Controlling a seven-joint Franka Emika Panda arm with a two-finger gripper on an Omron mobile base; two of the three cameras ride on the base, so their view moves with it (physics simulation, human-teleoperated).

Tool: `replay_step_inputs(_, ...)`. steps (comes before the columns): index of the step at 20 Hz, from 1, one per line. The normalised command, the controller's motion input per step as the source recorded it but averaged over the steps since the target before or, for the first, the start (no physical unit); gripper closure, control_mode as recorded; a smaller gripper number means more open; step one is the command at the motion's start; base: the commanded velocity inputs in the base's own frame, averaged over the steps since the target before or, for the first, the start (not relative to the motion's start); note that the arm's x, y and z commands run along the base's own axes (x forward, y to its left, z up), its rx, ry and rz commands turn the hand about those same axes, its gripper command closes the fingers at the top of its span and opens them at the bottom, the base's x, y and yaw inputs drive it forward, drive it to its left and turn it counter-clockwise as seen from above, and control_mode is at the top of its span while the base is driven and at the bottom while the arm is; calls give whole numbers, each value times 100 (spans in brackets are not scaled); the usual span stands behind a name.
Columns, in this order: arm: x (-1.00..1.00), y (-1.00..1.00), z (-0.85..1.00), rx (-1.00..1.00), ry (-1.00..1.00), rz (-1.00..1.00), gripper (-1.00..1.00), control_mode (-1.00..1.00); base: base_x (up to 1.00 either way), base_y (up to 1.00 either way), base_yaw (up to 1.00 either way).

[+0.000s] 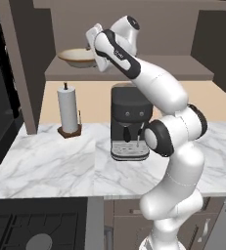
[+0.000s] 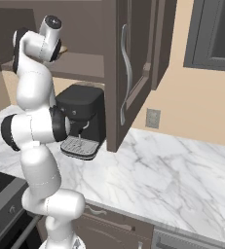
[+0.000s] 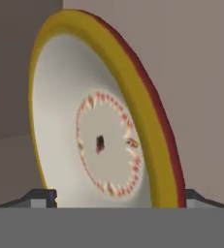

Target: Pick up the bowls from the cabinet and place each bowl in front of a stool on the dining counter.

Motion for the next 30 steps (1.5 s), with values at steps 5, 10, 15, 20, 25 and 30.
replay_step_inputs(5,22,13,-14,0,1,0,100,-100,0,0,0)
replay_step_inputs(10,5,9,-11,0,1,0,100,-100,0,0,0)
replay_step_inputs(15,0,1,-3,0,0,0,100,-100,0,0,0)
replay_step_inputs(20,-34,0,0,0,0,-1,100,-100,0,0,0)
replay_step_inputs(25,-68,-5,0,-1,0,-2,100,-100,0,0,0)
replay_step_inputs(30,-83,-18,-2,0,0,-3,100,-100,0,0,0)
